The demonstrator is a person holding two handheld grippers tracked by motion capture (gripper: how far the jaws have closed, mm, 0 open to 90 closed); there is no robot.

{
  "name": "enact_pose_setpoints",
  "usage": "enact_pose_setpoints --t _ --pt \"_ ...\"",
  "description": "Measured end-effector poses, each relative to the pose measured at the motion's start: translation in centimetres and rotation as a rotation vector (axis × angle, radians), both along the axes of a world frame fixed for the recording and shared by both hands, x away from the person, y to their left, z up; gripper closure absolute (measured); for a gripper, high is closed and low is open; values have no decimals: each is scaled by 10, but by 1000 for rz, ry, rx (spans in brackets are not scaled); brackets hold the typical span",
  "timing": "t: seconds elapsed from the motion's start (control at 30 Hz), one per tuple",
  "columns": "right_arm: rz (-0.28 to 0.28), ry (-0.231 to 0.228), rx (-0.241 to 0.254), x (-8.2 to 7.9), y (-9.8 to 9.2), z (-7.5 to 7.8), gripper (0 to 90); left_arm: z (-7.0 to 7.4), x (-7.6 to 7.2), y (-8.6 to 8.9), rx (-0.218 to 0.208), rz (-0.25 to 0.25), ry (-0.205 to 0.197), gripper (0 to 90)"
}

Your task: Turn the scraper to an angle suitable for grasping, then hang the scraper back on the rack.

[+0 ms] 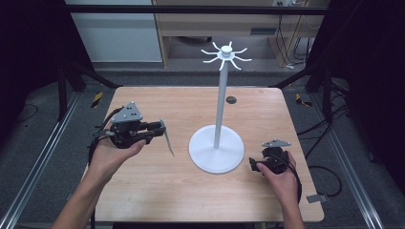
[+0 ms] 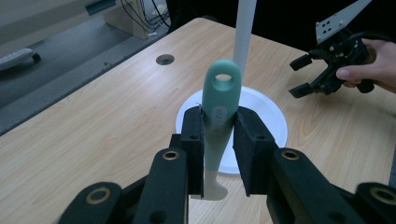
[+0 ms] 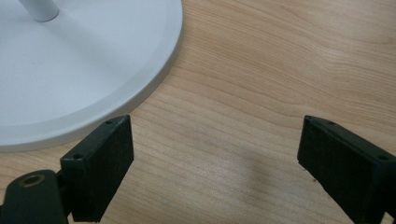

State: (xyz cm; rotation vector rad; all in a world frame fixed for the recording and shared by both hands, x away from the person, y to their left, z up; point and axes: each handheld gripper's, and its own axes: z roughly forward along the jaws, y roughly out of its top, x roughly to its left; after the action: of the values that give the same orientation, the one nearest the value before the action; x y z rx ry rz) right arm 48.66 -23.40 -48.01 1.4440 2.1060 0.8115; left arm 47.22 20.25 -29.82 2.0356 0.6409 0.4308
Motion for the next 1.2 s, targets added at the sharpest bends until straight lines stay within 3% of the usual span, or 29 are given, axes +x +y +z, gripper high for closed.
enact_pose_setpoints --t 1.2 --pt "2 3 -4 1 0 -1 109 38 0 -10 -23 -8 -59 743"
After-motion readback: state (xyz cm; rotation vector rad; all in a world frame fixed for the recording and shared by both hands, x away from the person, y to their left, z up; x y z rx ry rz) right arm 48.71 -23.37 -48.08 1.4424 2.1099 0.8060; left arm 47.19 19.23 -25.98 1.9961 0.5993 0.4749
